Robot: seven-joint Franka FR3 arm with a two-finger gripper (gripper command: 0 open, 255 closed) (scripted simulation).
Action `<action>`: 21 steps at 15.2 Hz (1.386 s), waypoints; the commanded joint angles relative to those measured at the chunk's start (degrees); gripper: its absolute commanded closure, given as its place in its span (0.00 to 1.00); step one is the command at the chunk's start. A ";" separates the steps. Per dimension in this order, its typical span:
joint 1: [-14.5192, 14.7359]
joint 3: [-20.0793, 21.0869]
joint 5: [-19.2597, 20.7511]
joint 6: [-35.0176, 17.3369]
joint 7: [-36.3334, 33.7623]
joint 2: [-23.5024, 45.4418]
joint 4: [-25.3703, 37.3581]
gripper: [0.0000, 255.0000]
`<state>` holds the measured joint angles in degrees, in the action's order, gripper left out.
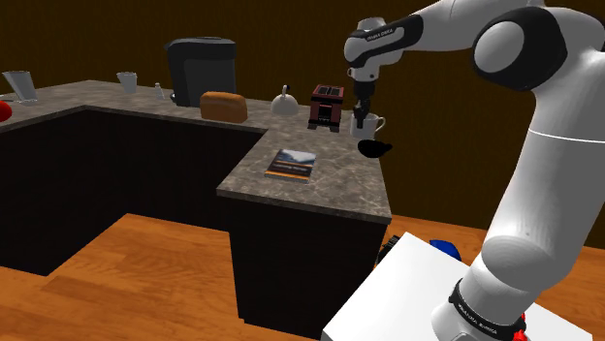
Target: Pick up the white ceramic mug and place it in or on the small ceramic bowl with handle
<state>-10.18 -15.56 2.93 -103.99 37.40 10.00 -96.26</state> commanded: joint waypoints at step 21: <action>-12.45 -3.77 -6.25 3.48 15.63 18.51 22.38 1.00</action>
<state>-22.79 -19.35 -3.38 -99.52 53.13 28.70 -72.74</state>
